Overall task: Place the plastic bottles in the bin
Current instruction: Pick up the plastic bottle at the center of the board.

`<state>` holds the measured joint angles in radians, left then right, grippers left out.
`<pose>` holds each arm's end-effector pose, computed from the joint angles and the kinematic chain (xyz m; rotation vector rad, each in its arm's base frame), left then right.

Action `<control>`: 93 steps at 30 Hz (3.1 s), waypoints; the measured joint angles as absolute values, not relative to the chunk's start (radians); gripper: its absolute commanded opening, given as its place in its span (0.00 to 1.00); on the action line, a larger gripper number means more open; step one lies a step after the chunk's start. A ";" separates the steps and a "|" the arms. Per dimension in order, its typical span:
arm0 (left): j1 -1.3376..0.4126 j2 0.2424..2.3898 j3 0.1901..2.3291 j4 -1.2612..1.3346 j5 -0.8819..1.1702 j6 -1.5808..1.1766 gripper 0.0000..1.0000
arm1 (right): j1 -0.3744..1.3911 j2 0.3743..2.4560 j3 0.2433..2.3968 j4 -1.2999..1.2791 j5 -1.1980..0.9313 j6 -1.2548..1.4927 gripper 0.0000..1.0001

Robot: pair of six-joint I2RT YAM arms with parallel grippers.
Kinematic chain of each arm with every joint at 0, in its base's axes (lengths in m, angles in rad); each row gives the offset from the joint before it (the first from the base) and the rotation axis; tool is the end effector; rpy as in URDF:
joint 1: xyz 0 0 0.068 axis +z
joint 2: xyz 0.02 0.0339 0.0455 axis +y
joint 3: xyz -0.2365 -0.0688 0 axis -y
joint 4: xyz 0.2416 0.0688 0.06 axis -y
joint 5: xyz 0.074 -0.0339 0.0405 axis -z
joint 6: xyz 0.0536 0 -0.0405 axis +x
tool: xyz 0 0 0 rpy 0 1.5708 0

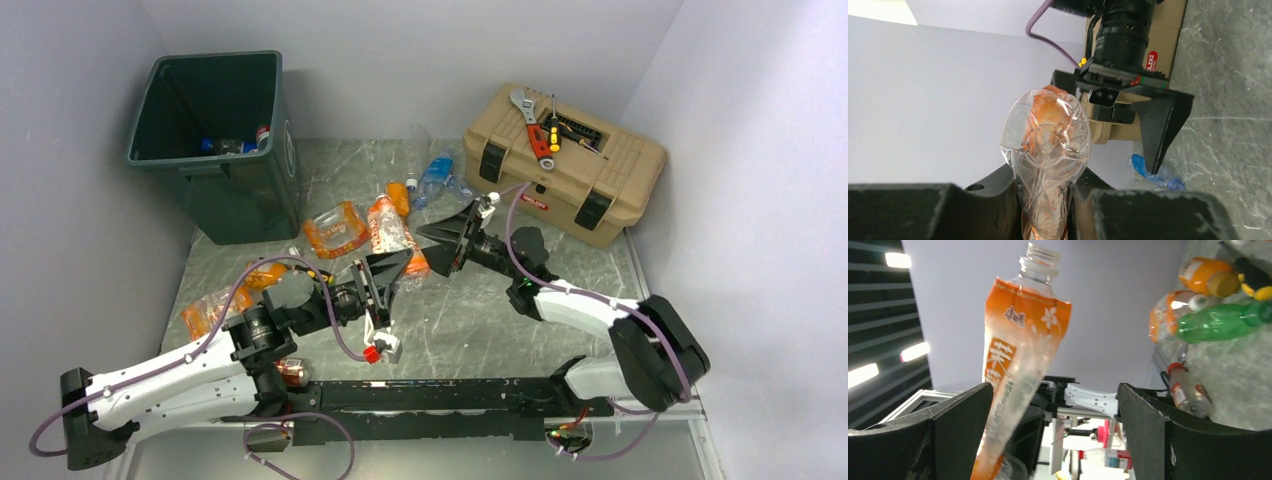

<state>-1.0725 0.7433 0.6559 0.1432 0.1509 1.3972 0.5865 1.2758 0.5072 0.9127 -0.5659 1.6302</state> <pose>0.0974 -0.1959 0.3193 1.4679 0.3845 0.1457 0.2212 0.1815 0.2321 0.3719 1.8565 2.0890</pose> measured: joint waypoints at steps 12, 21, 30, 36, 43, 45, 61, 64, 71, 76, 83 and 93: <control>-1.131 0.752 0.608 0.162 0.091 1.473 0.00 | 0.671 1.546 0.672 1.237 -0.641 1.826 0.66; -1.147 0.759 0.608 0.169 0.070 1.480 0.33 | 0.698 1.613 0.685 1.327 -0.651 1.906 0.38; -1.149 0.748 0.608 0.153 0.048 1.389 1.00 | 0.657 1.607 0.684 1.355 -0.658 1.912 0.38; -1.150 0.734 0.608 0.113 0.025 1.267 1.00 | 0.520 1.431 0.656 1.160 -0.656 1.907 0.38; -1.150 0.670 0.645 -0.020 -0.014 1.051 1.00 | 0.458 1.025 0.743 0.507 -0.656 1.901 0.38; -1.150 0.658 0.672 -0.047 -0.038 0.980 1.00 | 0.467 0.931 0.775 0.367 -0.659 1.899 0.38; -1.150 0.843 0.966 -0.147 -0.210 0.373 0.99 | 0.475 0.805 0.699 0.053 -0.665 1.892 0.38; -1.149 0.868 0.966 -0.171 -0.226 0.324 0.99 | 0.475 0.815 0.699 0.051 -0.665 1.892 0.38; -1.148 0.821 0.947 -0.155 -0.323 0.307 0.99 | 0.474 0.873 0.730 0.046 -0.665 1.892 0.38; -1.149 0.730 0.893 -0.128 -0.376 0.308 0.99 | 0.460 0.944 0.771 0.097 -0.614 1.892 0.00; -1.148 0.686 0.884 -0.117 -0.418 0.280 0.99 | 0.842 0.957 0.935 -0.047 -0.123 0.791 0.00; -1.122 0.748 0.953 -0.170 -0.417 0.139 1.00 | 0.941 0.968 0.916 -0.039 0.273 -0.013 0.00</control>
